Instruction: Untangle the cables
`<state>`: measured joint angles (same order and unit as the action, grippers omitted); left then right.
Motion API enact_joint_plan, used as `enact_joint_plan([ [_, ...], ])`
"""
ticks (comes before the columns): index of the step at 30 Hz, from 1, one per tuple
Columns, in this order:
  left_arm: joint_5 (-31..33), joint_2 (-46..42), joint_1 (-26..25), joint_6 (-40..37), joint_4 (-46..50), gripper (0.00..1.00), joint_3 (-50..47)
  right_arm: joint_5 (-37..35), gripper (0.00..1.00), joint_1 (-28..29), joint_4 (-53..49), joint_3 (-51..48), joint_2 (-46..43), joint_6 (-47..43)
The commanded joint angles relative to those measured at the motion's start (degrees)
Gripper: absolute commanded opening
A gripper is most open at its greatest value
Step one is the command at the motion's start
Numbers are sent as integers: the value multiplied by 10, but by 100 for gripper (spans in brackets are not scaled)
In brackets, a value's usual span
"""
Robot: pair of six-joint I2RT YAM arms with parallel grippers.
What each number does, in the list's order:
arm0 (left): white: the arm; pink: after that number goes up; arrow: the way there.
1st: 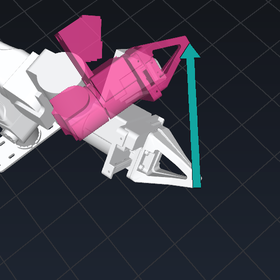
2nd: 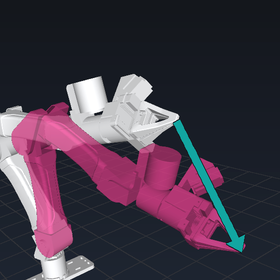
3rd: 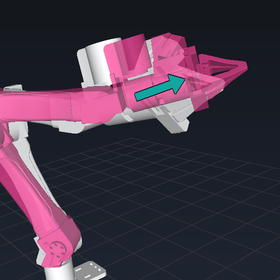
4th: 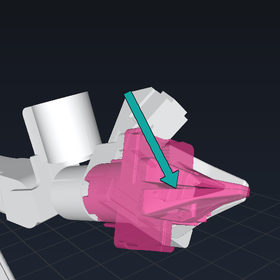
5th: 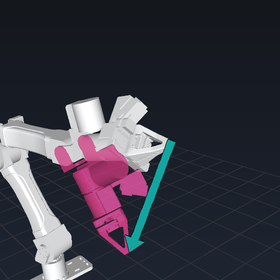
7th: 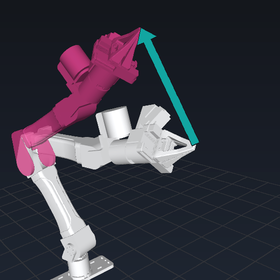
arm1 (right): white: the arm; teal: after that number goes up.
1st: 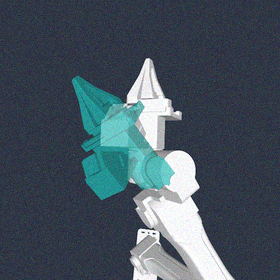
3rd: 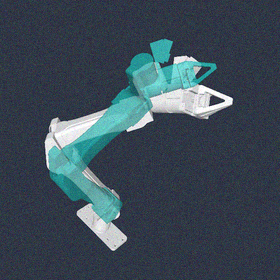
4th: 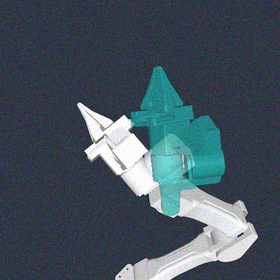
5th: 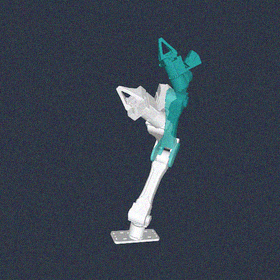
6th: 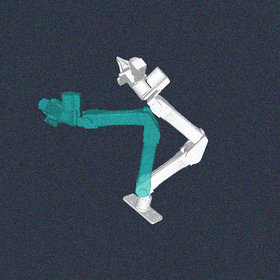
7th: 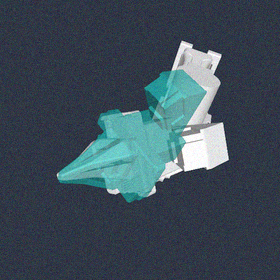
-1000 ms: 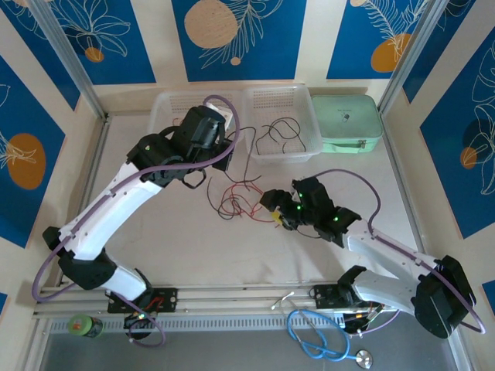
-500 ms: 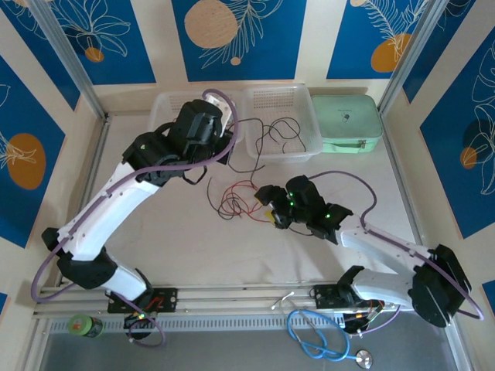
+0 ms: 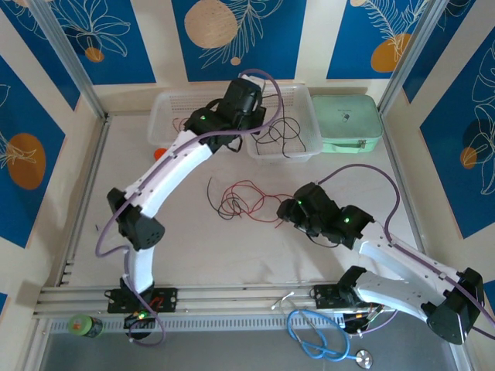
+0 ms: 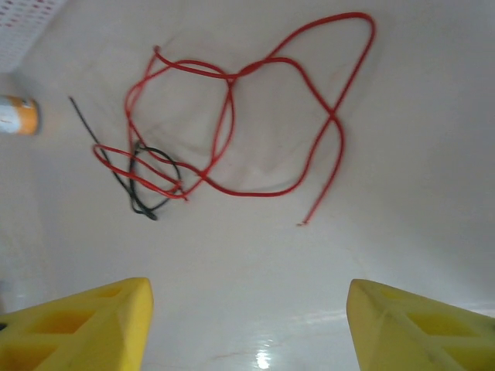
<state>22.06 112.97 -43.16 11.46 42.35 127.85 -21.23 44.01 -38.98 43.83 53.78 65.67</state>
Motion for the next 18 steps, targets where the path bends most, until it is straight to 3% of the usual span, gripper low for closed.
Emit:
enact_joint_plan([
  [1,-10,40,20,-24,-97,0,21,2,67,-2,-35,4,-5,-33],
  [10,-28,155,39,-66,-288,0,-9,41,66,3,6,-30,0,-20],
  [18,-21,239,39,-62,-300,0,-7,45,66,6,4,-18,18,-33],
])
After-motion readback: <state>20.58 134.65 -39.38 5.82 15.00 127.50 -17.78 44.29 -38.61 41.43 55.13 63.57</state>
